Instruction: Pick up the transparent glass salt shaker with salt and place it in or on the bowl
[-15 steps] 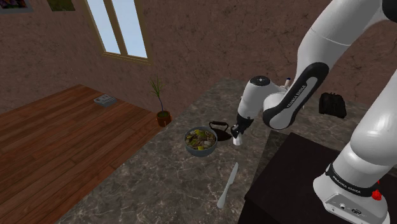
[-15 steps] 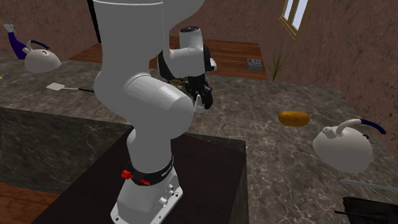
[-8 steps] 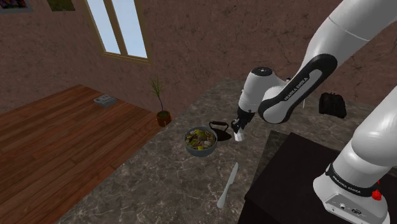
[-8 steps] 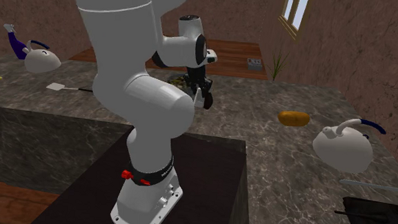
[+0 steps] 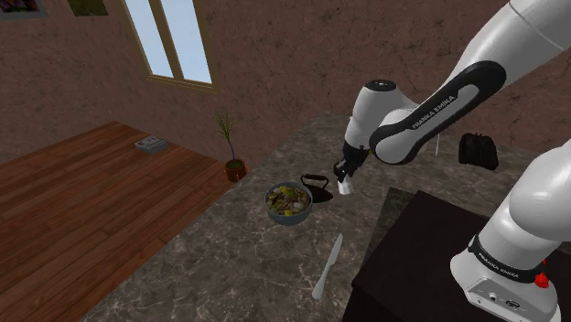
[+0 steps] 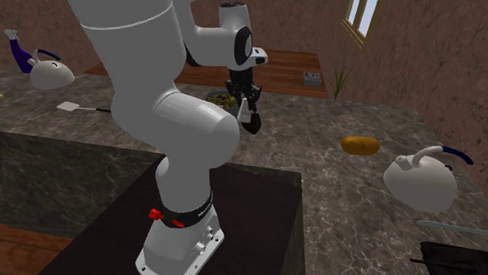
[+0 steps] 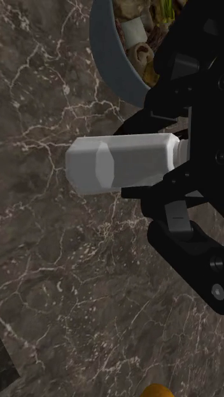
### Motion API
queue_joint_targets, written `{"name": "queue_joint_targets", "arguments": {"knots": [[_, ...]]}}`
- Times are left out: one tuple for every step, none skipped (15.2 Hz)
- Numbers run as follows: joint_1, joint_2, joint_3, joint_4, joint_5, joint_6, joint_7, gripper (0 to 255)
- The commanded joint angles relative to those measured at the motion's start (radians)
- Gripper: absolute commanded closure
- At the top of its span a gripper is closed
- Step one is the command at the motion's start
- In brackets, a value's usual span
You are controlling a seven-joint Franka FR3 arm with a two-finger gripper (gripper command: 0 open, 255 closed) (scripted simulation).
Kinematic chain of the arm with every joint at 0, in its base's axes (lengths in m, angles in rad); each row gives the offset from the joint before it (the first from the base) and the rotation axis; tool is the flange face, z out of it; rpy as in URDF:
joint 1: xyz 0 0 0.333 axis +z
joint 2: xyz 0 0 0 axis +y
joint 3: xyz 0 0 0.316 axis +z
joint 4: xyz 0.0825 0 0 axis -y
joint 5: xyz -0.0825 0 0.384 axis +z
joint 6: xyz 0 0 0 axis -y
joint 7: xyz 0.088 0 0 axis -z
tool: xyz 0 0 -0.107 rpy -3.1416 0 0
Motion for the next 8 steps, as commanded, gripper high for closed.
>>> {"name": "queue_joint_targets", "arguments": {"knots": [[0.011,-0.032,-0.008,0.006,0.020,-0.038,-0.018,255],[0.015,-0.047,-0.011,0.009,0.028,-0.056,-0.024,255],[0.019,-0.061,-0.015,0.013,0.034,-0.073,-0.030,255],[0.023,-0.074,-0.018,0.017,0.040,-0.091,-0.035,255],[0.026,-0.088,-0.020,0.022,0.045,-0.109,-0.040,255],[0.029,-0.100,-0.023,0.027,0.050,-0.126,-0.044,255],[0.032,-0.113,-0.025,0.031,0.055,-0.143,-0.049,255],[0.035,-0.125,-0.028,0.037,0.059,-0.161,-0.052,255]]}}
